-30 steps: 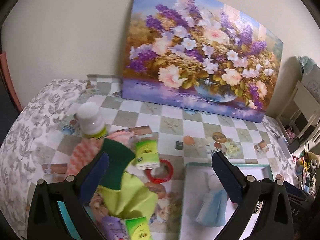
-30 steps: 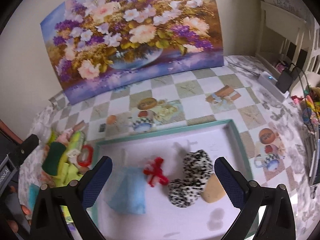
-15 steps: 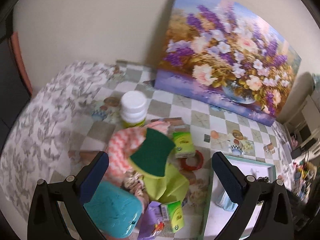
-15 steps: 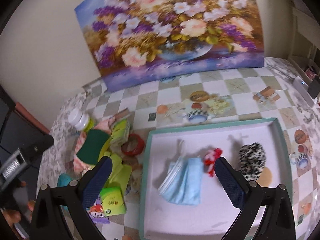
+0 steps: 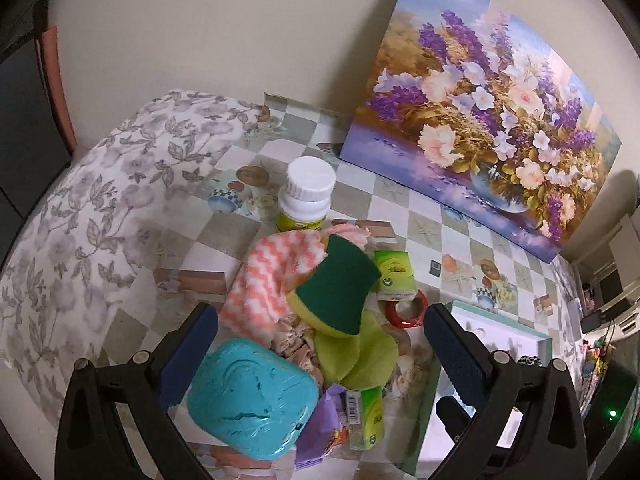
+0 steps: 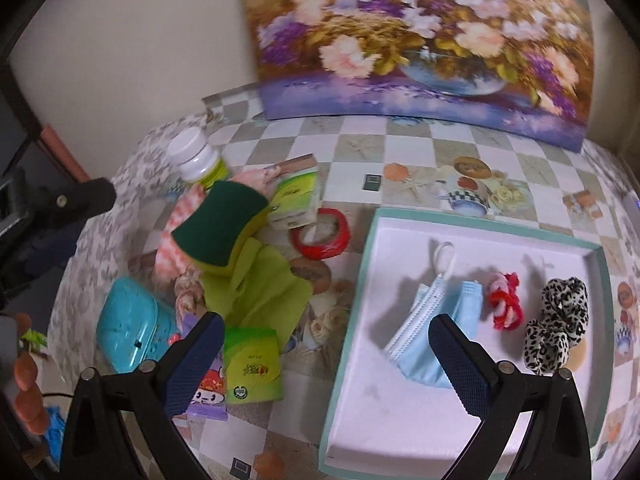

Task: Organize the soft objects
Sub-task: 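Move both grippers back toward the remaining pile of soft items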

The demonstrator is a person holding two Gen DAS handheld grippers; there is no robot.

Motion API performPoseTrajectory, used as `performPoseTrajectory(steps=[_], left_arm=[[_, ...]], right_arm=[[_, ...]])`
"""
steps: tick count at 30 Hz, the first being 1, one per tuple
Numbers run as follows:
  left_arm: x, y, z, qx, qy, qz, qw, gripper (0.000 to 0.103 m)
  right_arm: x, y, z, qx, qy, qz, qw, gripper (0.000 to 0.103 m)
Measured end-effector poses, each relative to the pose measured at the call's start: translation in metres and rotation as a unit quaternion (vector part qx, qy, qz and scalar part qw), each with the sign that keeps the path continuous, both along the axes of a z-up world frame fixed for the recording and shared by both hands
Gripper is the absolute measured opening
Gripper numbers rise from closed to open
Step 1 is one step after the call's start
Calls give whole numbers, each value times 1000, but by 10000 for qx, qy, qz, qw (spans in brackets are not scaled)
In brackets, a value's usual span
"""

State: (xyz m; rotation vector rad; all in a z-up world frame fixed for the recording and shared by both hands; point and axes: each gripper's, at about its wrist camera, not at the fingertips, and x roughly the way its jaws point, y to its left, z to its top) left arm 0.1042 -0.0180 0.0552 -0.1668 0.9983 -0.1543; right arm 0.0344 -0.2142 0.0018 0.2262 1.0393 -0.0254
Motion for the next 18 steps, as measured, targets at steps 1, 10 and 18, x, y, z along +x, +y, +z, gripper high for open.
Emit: performPoseTrajectory(steps=[1, 10, 18], left_arm=[[-4, 3, 0, 34, -36, 50, 10000, 102], [-47, 27, -3, 143, -372, 541, 9977, 102], [-74, 40, -18, 346, -221, 715, 9966, 102]], right_arm=[[-1, 3, 0, -53, -19, 41, 10000, 103], [-15, 20, 3, -252, -140, 275, 9992, 103], [-27, 15, -15, 361, 231, 276, 9987, 89]])
